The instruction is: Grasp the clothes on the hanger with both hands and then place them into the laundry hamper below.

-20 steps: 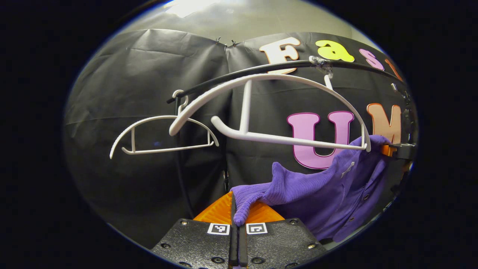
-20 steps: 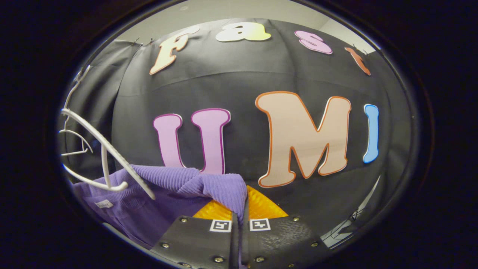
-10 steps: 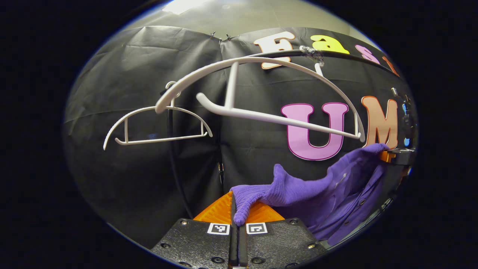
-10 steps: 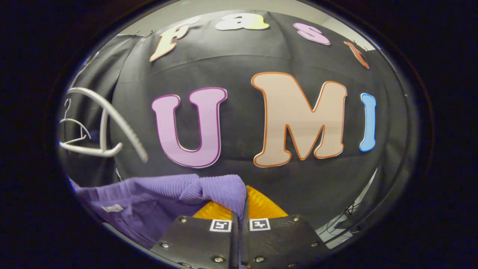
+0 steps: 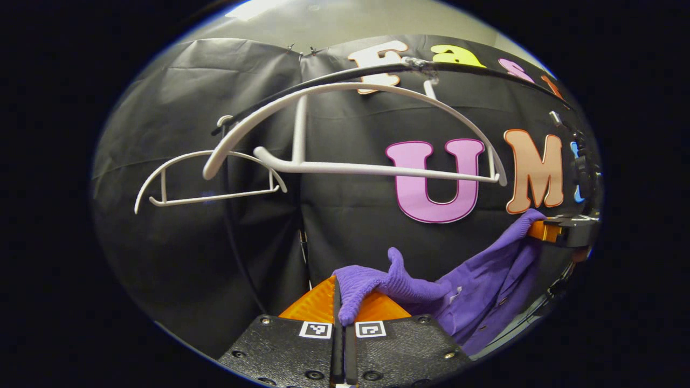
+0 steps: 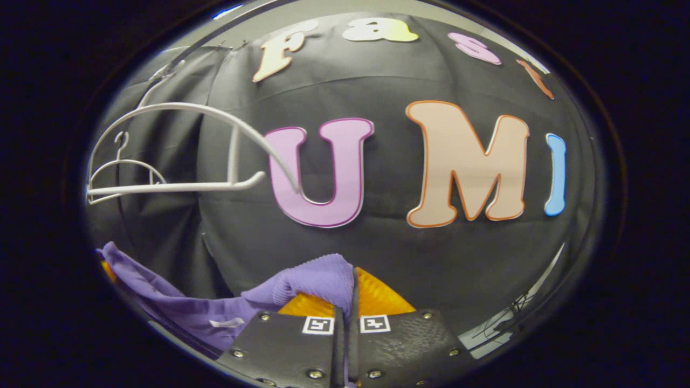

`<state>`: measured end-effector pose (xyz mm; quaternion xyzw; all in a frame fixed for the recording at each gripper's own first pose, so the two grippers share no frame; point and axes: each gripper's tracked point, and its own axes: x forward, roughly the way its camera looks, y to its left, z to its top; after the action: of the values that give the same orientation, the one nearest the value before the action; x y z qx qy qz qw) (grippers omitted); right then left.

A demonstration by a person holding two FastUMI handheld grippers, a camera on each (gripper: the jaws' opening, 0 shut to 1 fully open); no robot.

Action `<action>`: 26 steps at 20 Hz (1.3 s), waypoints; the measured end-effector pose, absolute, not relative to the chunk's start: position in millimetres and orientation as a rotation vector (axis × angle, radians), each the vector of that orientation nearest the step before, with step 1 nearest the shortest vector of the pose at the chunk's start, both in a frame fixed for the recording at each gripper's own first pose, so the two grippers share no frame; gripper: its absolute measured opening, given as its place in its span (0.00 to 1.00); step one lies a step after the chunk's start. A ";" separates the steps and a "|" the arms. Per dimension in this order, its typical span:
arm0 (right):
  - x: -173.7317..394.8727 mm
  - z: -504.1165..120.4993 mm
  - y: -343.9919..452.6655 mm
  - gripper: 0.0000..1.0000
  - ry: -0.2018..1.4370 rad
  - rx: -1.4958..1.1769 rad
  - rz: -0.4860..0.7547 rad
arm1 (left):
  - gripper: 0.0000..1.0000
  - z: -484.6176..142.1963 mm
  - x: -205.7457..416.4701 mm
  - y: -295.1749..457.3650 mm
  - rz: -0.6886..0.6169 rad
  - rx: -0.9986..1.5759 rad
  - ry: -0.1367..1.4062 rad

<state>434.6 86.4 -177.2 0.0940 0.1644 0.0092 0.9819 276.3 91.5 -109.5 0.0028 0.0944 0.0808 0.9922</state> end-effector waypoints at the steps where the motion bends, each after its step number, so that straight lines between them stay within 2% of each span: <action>1: 432.2 -176.1 95.4 0.04 0.331 0.193 0.044 | 0.02 -110.1 277.3 85.6 0.149 0.005 0.190; 10: 411.8 -191.6 154.7 0.04 0.396 0.215 0.241 | 0.02 -144.2 299.2 17.4 -0.035 -0.147 0.287; 15: 393.2 -231.6 177.1 0.02 0.487 0.182 0.312 | 0.02 -193.1 292.2 -23.6 -0.117 -0.309 0.452; 17: 387.8 -252.8 178.5 0.06 0.531 0.162 0.323 | 0.02 -213.0 291.2 -34.8 -0.129 -0.342 0.510; 23: 362.0 -320.7 177.0 0.02 0.687 0.115 0.353 | 0.02 -278.2 283.3 -82.3 -0.136 -0.449 0.722; 26: 347.2 -351.6 172.4 0.04 0.781 0.103 0.352 | 0.02 -303.0 278.4 -104.5 -0.136 -0.461 0.825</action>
<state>347.2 172.4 -351.6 0.0500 0.3783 0.1706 0.9084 278.4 -104.5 -303.0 -0.2220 0.3971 -0.0656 0.8881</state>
